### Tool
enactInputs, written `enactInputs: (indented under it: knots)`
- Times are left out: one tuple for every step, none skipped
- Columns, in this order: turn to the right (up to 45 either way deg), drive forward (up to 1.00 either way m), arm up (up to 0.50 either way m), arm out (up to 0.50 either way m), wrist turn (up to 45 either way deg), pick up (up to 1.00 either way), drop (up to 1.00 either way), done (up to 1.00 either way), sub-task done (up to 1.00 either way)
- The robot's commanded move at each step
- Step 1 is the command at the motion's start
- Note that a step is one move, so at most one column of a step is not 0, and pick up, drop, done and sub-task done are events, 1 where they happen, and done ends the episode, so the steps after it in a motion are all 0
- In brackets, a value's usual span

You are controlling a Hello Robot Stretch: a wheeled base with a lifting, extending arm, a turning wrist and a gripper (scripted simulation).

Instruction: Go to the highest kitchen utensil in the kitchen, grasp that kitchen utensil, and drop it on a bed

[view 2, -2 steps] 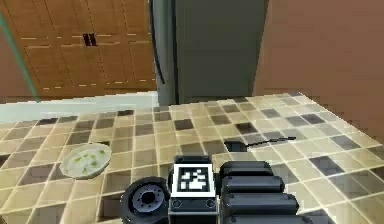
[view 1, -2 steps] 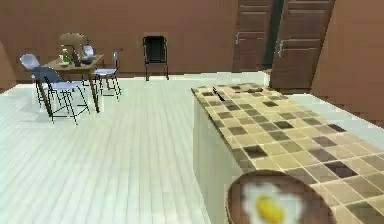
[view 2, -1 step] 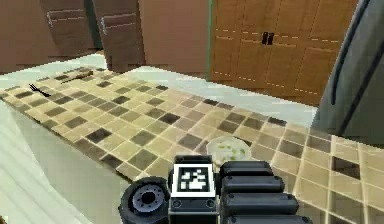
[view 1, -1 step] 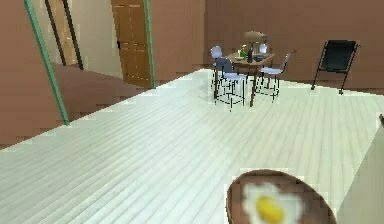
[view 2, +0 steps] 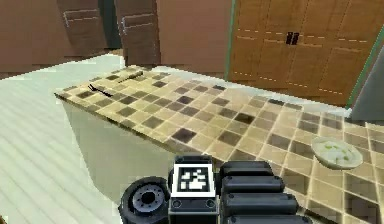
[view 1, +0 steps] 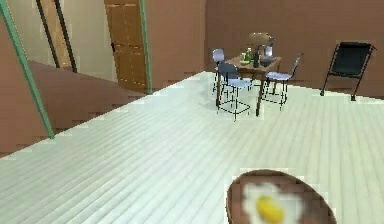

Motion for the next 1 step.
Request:
enactInputs:
  knots:
    - [-24.0, 0.0, 0.0, 0.0, 0.0, 0.0, 0.0, 0.0, 0.0]
